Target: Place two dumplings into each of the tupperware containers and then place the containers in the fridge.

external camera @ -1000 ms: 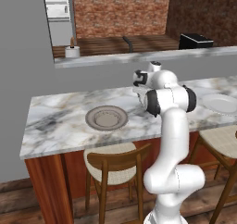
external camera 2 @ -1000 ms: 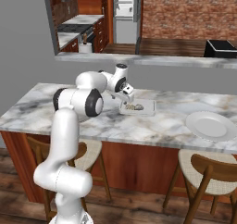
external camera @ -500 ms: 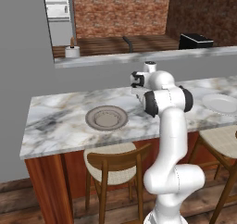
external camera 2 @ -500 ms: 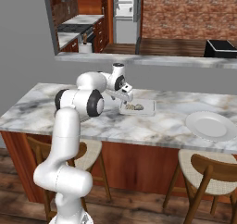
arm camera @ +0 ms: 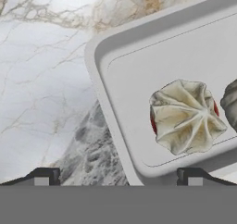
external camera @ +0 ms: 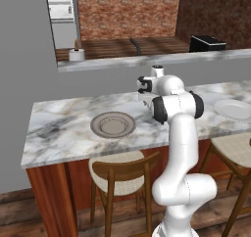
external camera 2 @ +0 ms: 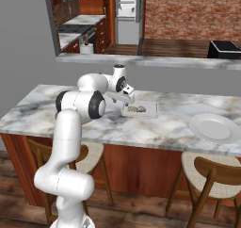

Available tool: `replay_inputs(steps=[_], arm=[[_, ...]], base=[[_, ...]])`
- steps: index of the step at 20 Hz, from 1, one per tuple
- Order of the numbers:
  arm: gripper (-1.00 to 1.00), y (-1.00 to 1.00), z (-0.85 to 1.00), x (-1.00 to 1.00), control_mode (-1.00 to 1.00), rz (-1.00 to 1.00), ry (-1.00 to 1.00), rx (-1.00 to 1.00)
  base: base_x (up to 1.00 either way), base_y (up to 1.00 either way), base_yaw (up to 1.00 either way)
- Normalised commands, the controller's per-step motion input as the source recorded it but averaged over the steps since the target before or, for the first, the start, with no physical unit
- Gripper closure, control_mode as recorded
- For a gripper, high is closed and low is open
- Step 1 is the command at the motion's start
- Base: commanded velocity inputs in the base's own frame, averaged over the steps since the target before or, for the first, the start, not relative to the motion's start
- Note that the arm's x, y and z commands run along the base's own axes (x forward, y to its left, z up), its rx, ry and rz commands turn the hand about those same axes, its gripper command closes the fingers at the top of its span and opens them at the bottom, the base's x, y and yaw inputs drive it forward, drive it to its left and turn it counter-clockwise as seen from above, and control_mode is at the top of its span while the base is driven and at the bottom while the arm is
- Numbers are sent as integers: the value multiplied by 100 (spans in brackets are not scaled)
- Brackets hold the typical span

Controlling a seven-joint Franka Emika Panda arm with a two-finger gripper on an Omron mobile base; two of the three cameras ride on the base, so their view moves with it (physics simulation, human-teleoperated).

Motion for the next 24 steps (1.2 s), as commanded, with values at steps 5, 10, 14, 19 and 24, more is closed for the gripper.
replay_inputs(steps=[5, 10, 14, 19, 24], arm=[[-100, 0, 0, 0, -100, 1, 4, 0], [-100, 0, 0, 0, -100, 1, 4, 0], [-100, 0, 0, 3, -100, 0, 1, 0], [-100, 0, -7, 26, -100, 7, 0, 0], [-100, -1, -18, 13, -100, 17, 0, 0]], base=[[0, 0, 0], [0, 0, 0], [0, 0, 0], [0, 0, 0], [0, 0, 0]])
